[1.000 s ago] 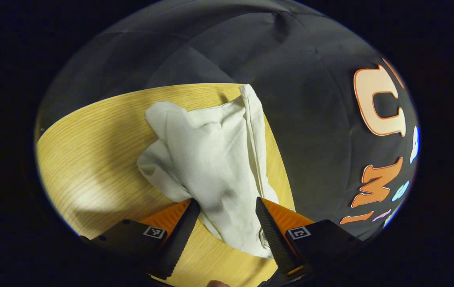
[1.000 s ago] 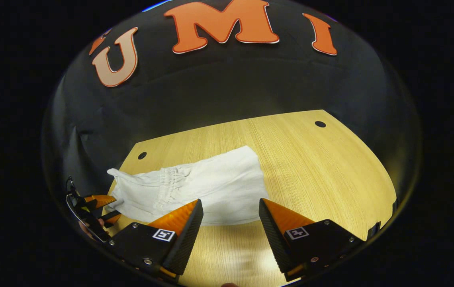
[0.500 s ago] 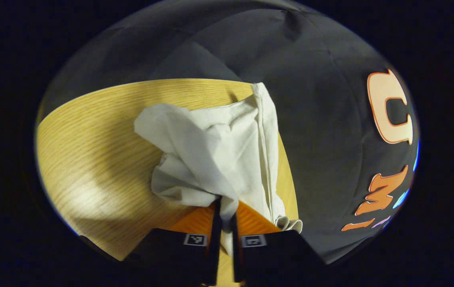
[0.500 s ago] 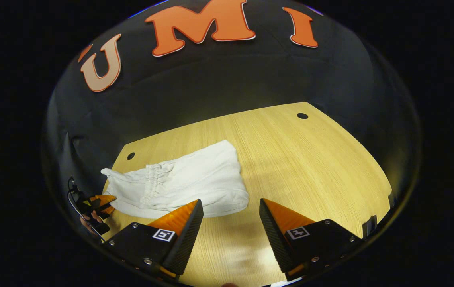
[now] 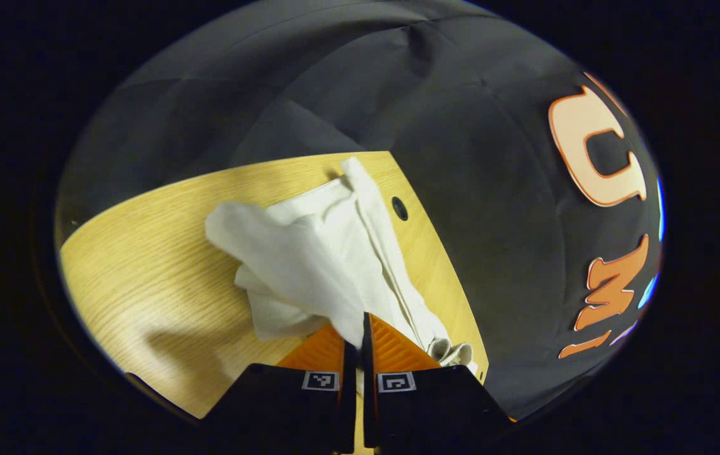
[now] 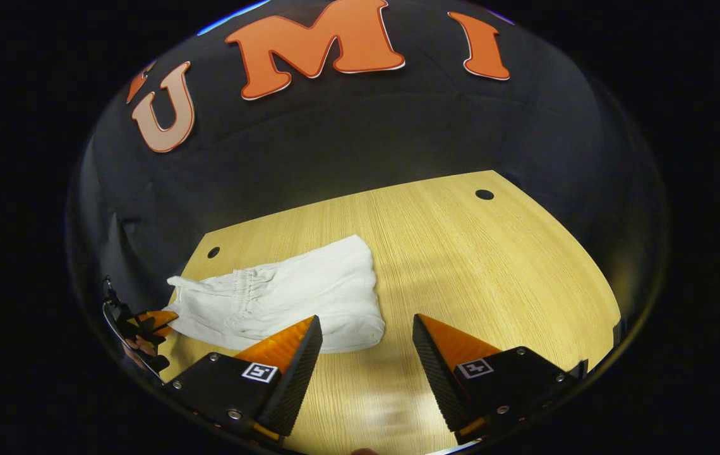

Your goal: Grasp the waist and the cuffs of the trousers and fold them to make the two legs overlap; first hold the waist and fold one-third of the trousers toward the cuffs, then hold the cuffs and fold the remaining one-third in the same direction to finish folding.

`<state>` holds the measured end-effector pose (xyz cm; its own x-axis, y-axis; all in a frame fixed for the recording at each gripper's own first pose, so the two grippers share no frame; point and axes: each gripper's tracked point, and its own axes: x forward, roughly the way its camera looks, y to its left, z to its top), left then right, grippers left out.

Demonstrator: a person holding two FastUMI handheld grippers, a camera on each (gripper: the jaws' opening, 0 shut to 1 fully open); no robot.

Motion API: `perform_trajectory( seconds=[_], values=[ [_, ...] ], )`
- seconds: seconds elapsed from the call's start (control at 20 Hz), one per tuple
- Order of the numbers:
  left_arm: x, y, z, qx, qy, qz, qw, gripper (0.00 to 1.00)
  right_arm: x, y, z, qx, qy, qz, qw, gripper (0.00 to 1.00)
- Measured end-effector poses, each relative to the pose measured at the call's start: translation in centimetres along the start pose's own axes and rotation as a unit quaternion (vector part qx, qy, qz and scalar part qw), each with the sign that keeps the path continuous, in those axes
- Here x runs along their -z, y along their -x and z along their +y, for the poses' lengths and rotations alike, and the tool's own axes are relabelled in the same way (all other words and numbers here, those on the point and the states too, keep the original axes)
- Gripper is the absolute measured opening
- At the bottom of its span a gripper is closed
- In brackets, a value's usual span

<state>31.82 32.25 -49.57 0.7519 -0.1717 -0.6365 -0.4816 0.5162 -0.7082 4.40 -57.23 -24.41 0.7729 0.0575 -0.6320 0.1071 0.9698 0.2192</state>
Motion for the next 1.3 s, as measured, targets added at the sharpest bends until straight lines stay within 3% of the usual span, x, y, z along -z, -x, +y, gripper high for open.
perform_trajectory(
  seconds=[0.5,0.8,1.05,1.2,1.3],
  values=[
    [-0.8,3.3,-10.0,0.047,-0.088,-0.050,0.994,0.08,-1.7,2.0,-5.5,0.000,-0.036,-0.027,0.999,0.88],
    [0.7,3.5,-17.3,0.069,-0.159,-0.062,0.983,0.08,-2.3,3.5,-9.6,0.003,-0.060,-0.045,0.997,0.88],
    [4.1,2.6,-25.0,0.089,-0.246,-0.063,0.963,0.08,-1.9,4.1,-13.0,0.011,-0.074,-0.050,0.996,0.88],
    [7.5,1.0,-29.7,0.099,-0.305,-0.058,0.946,0.11,-1.6,4.4,-15.1,0.016,-0.079,-0.051,0.995,0.88],
    [11.1,-0.2,-32.0,0.102,-0.348,-0.041,0.931,0.06,-1.4,4.5,-16.4,0.020,-0.085,-0.051,0.995,0.88]
  ],
)
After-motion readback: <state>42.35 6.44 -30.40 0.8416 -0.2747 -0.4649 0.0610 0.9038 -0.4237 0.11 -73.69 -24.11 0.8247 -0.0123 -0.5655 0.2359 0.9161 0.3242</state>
